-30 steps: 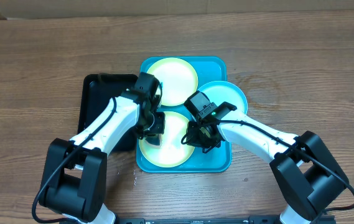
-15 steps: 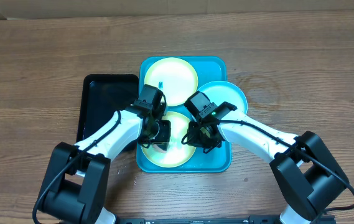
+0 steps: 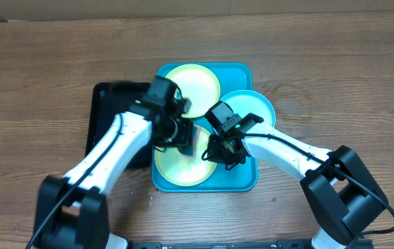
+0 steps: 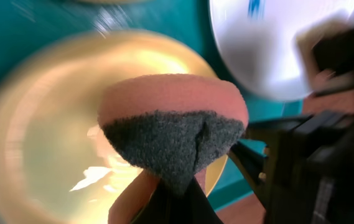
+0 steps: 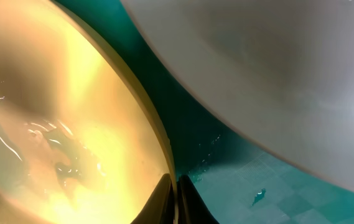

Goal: Clean dirty plates on tray and stack at the side

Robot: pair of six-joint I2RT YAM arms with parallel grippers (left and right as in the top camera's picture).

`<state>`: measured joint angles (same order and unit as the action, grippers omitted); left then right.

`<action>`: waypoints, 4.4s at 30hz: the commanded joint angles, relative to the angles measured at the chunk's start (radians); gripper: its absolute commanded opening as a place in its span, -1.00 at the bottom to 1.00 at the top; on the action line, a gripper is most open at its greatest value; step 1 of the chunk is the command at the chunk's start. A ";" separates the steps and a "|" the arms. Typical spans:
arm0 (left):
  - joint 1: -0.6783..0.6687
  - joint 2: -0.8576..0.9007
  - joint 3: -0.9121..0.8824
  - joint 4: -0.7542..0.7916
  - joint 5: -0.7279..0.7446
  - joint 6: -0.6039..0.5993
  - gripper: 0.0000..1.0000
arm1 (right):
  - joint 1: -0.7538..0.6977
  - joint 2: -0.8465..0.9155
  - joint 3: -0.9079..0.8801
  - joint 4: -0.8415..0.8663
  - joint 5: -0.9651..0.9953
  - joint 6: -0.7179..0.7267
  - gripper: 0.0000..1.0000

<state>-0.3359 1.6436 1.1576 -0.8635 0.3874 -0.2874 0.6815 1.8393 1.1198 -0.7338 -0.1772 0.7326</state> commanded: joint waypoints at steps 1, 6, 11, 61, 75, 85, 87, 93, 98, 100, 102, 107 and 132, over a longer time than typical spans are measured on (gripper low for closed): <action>0.082 -0.063 0.090 -0.054 -0.146 0.024 -0.92 | 0.004 0.003 0.000 0.004 0.001 0.001 -0.92; 0.204 -0.062 0.116 -0.079 -0.301 0.056 -0.91 | 0.004 0.003 0.000 0.004 0.001 0.001 -0.92; 0.295 -0.060 0.109 -0.077 -0.432 0.056 -0.92 | 0.004 0.003 0.000 0.004 0.001 0.001 -0.92; 0.331 0.001 0.449 -0.345 -0.360 0.025 0.50 | 0.004 0.003 0.000 0.008 0.012 0.001 -0.12; 0.410 -0.338 0.474 -0.396 -0.425 -0.050 0.99 | 0.004 0.003 -0.002 0.023 0.027 0.001 -0.07; 0.409 -0.348 0.474 -0.446 -0.510 -0.053 1.00 | 0.004 0.003 -0.002 0.023 0.035 0.001 -0.18; 0.409 -0.348 0.474 -0.445 -0.510 -0.053 1.00 | 0.004 0.003 -0.002 0.023 0.035 0.001 -0.24; 0.409 -0.348 0.474 -0.445 -0.510 -0.053 1.00 | 0.004 0.003 -0.002 0.023 0.035 0.001 -0.38; 0.409 -0.348 0.474 -0.445 -0.510 -0.053 0.99 | 0.004 0.003 -0.002 0.024 0.039 0.001 -0.38; 0.409 -0.348 0.474 -0.445 -0.510 -0.053 1.00 | 0.004 0.003 -0.002 0.023 0.043 0.001 -0.38; 0.409 -0.348 0.474 -0.445 -0.510 -0.053 1.00 | 0.004 0.003 -0.002 0.024 0.045 0.001 -0.38; 0.409 -0.348 0.474 -0.445 -0.510 -0.053 1.00 | 0.004 0.003 -0.002 0.032 0.045 0.001 -0.45; 0.409 -0.348 0.474 -0.446 -0.510 -0.053 0.99 | 0.004 0.003 -0.004 0.074 0.047 0.002 -0.56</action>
<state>0.0700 1.3006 1.6165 -1.3098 -0.1097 -0.3233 0.6815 1.8393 1.1194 -0.6689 -0.1482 0.7326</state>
